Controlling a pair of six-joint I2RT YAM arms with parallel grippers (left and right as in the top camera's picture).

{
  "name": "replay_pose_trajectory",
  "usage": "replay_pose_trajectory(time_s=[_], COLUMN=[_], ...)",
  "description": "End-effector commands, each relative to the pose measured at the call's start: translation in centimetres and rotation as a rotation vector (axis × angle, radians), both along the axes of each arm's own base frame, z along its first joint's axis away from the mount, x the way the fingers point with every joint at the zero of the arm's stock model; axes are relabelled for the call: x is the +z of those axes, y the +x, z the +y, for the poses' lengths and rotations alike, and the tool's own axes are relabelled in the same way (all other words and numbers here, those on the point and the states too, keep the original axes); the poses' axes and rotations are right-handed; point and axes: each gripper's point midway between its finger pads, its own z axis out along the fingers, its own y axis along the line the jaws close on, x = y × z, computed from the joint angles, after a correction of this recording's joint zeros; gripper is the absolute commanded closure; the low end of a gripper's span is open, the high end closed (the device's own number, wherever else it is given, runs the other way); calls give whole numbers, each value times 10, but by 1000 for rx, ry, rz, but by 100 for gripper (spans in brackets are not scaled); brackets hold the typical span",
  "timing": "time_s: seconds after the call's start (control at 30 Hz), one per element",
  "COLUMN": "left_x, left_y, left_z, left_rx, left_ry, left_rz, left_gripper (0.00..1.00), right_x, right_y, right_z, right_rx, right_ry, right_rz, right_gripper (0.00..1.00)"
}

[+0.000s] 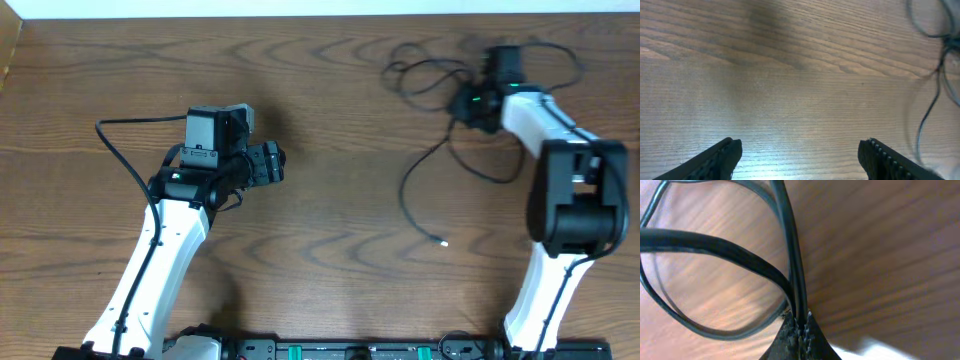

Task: Untangle cables
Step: 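Pull the grasped black cable to the upper right corner with the right gripper, then release the black cable at the upper right corner and lift the right gripper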

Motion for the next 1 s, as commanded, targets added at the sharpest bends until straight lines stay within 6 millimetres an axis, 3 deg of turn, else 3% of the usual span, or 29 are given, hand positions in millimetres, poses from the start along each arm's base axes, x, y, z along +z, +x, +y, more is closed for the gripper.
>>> replay_pose_trajectory(time_s=[0.0, 0.03, 0.1, 0.13, 0.2, 0.23, 0.43, 0.5, 0.6, 0.7, 0.73, 0.8, 0.87, 0.9, 0.97], left_x=[3, 3, 3, 3, 3, 3, 3, 3, 3, 3, 3, 3, 3, 3, 3], left_y=[-1, -1, -1, -1, -1, -1, -1, -1, -1, -1, -1, -1, -1, -1, -1], left_z=[-2, -2, -2, -2, -2, -2, -2, -2, -2, -2, -2, -2, -2, -2, -2], left_rx=[-18, -18, -18, -18, -18, -18, -18, -18, -18, -18, -18, -18, -18, -18, -18], left_ry=[-4, -4, -4, -4, -4, -4, -4, -4, -4, -4, -4, -4, -4, -4, -4], left_rz=[-7, -7, -7, -7, -7, -7, -7, -7, -7, -7, -7, -7, -7, -7, -7], left_gripper=[16, 16, 14, 2, 1, 1, 1, 1, 1, 1, 1, 1, 1, 1, 1], right_x=[-45, -43, -34, -31, -24, -17, 7, 20, 46, 94, 111, 150, 173, 180, 190], right_y=[-22, -19, -10, -9, -5, -3, -4, -2, 8, 23, 25, 22, 13, 9, -7], right_z=[-68, -79, -133, -143, -168, -193, -266, -281, -287, -287, -287, -279, -272, -269, -260], right_rx=[-153, -176, -314, -343, -408, -482, -694, -653, -577, -440, -399, -292, -216, -196, -166], right_ry=[-63, -61, -51, -48, -44, -34, 0, -25, -14, -53, -78, -145, -188, -196, -191], right_rz=[91, 71, -13, -32, -83, -133, -284, -317, -353, -405, -406, -379, -346, -333, -278], right_gripper=[99, 99, 99, 99, 99, 99, 99, 99, 99, 99, 87, 54, 18, 5, 1])
